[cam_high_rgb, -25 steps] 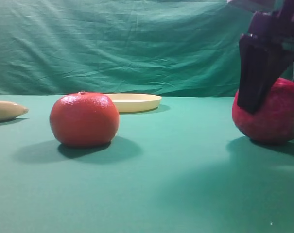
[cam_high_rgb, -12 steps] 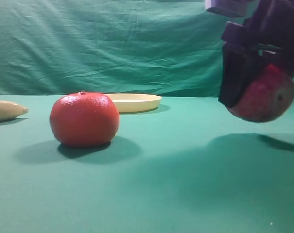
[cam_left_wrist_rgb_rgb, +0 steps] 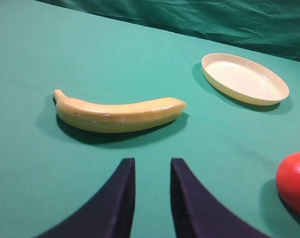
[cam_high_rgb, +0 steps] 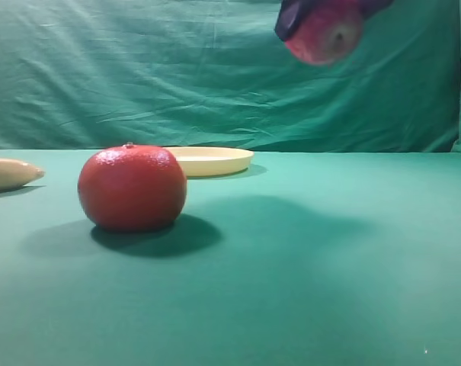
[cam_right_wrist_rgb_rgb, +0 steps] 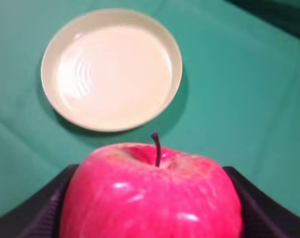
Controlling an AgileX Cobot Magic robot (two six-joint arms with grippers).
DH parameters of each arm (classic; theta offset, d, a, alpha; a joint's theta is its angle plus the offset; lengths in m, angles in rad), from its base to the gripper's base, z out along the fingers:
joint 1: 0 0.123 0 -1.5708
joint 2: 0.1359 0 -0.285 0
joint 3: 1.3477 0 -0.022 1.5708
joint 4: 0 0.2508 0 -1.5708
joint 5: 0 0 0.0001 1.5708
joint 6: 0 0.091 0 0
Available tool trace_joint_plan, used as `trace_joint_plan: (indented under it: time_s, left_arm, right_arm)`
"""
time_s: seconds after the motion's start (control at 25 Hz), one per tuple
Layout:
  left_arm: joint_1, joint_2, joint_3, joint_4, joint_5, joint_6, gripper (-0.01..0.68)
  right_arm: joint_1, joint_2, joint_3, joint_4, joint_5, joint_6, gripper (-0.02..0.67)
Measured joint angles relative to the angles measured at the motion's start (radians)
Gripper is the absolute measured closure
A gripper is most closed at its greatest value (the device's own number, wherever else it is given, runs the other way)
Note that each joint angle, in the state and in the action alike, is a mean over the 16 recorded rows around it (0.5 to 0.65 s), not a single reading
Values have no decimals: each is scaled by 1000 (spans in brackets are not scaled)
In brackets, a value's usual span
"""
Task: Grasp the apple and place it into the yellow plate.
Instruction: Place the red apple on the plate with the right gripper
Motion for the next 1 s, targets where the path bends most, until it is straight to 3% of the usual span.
trace_joint_plan:
  time_s: [0.24, 0.72, 0.84, 1.0]
  left_arm:
    - [0, 0, 0, 0, 0, 0, 516]
    - [0, 0, 0, 0, 0, 0, 516]
    - [0, 0, 0, 0, 0, 0, 516]
    - [0, 0, 0, 0, 0, 0, 516]
  right_arm:
    - [18, 192, -197, 57, -4, -7, 148]
    - [21, 338, -374, 91, 78, -8, 56]
    - [21, 323, -403, 61, 130, -8, 76]
    - [21, 276, -442, 2, 217, -8, 197]
